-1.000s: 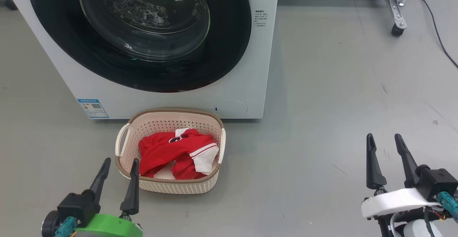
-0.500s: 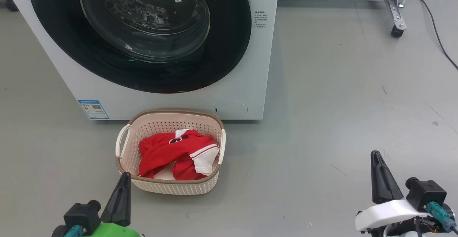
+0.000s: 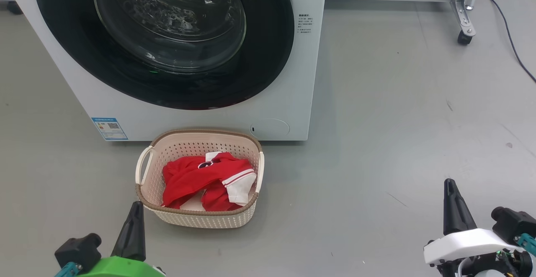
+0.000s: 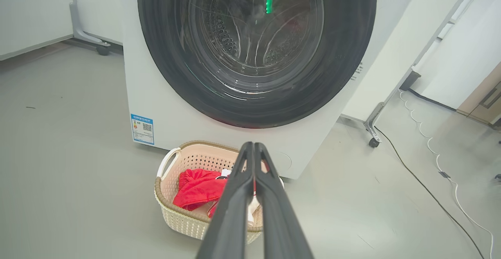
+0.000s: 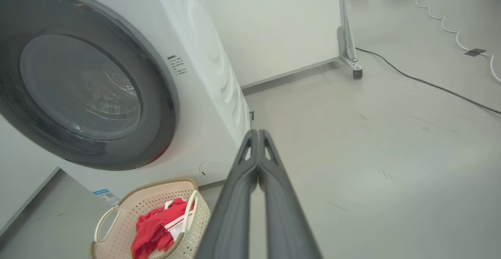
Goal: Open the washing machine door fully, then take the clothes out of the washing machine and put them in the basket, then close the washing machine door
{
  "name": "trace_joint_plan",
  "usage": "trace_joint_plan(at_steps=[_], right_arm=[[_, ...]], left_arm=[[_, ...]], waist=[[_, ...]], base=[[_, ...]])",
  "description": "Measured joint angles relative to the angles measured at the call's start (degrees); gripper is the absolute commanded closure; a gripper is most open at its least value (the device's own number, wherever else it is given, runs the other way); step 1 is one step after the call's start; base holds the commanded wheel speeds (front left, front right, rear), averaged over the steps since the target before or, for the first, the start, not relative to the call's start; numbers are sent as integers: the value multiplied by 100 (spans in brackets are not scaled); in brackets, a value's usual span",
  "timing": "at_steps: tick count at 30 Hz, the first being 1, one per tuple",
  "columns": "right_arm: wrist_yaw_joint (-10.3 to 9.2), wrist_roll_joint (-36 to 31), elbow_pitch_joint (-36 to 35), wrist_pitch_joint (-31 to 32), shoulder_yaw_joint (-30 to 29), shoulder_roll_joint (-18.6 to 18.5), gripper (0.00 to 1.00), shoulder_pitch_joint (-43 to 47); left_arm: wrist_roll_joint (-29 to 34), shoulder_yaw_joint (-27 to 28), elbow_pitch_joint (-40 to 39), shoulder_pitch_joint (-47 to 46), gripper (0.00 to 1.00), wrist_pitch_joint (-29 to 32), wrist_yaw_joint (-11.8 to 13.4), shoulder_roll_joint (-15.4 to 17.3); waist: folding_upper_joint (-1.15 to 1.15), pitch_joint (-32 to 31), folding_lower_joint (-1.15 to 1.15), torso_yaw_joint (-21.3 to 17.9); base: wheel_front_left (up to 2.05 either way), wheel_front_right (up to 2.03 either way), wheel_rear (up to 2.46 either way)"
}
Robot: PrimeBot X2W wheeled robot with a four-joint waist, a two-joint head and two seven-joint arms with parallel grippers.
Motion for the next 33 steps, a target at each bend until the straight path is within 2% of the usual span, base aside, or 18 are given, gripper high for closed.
trace_joint_plan(at_steps=[33], right_arm=[[83, 2324, 220, 693, -378, 48, 100, -261]], left_arm=[[-2315, 350, 0, -41, 100, 648, 1, 18]], waist=[[0, -39, 0, 0]], base=[[0, 0, 0]])
